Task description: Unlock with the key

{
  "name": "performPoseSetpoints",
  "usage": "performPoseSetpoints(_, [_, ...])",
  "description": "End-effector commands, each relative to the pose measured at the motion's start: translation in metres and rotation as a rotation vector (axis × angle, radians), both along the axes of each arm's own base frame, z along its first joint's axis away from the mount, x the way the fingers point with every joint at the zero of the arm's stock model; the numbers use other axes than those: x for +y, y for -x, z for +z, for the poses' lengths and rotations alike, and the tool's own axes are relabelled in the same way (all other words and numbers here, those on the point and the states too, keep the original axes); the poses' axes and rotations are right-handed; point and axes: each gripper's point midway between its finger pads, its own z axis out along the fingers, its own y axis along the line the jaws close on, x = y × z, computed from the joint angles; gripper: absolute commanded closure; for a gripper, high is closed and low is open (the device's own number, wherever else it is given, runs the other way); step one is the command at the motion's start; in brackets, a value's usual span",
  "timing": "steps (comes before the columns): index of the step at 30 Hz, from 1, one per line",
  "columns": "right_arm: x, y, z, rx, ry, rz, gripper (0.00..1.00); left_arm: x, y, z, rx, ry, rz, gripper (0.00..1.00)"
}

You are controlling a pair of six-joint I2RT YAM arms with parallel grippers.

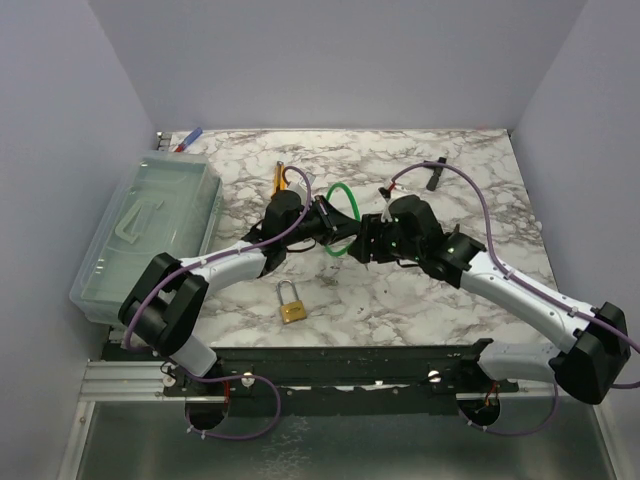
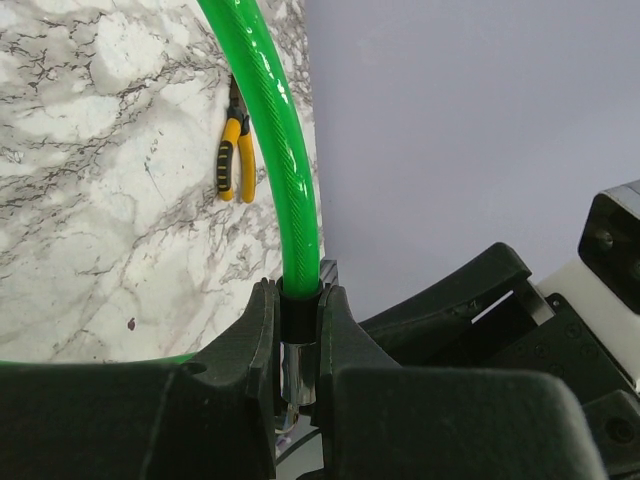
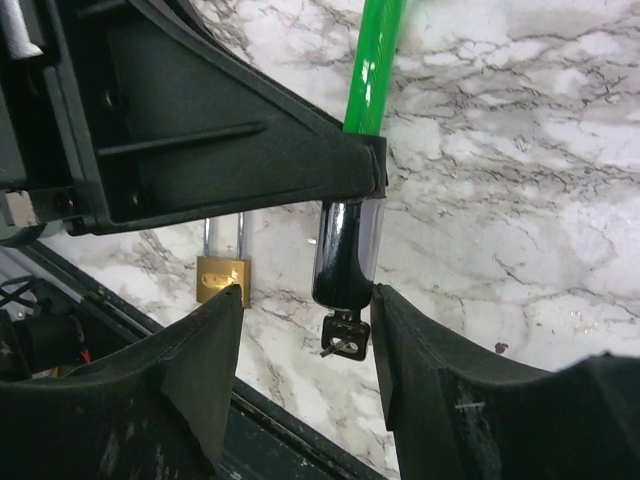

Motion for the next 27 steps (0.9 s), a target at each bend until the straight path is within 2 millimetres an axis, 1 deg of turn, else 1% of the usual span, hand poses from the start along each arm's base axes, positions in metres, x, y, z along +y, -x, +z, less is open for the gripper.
performPoseSetpoints(1, [-0.012, 0.0, -0.009, 0.007, 0.116, -0.051, 0.41, -0.005, -0.01, 0.022, -0.057, 0.039, 0.007, 1.0])
performPoseSetpoints(6, [-0.016, 0.0, -0.013, 0.013, 0.166, -0.064, 0.41, -0.004, -0.011, 0.021, -0.054, 0.038, 0.011, 1.0])
performPoseSetpoints(9, [-0.016, -0.001, -0.015, 0.008, 0.192, -0.078, 0.45, -0.005, -0.011, 0.021, -0.053, 0.039, 0.012, 1.0])
performPoseSetpoints(12, [-0.014, -0.003, -0.013, -0.002, 0.194, -0.082, 0.51, -0.004, -0.011, 0.021, -0.053, 0.038, 0.013, 1.0])
performPoseSetpoints(15, [-0.011, -0.005, -0.013, -0.011, 0.199, -0.076, 0.52, -0.004, -0.011, 0.019, -0.046, 0.035, 0.014, 1.0])
performPoseSetpoints(18, [-0.006, -0.007, -0.012, -0.018, 0.201, -0.067, 0.53, -0.005, -0.01, 0.021, -0.053, 0.037, 0.006, 1.0])
performPoseSetpoints(27, [-0.005, -0.009, -0.014, -0.026, 0.219, -0.086, 0.71, -0.005, -0.01, 0.021, -0.057, 0.036, 0.005, 1.0])
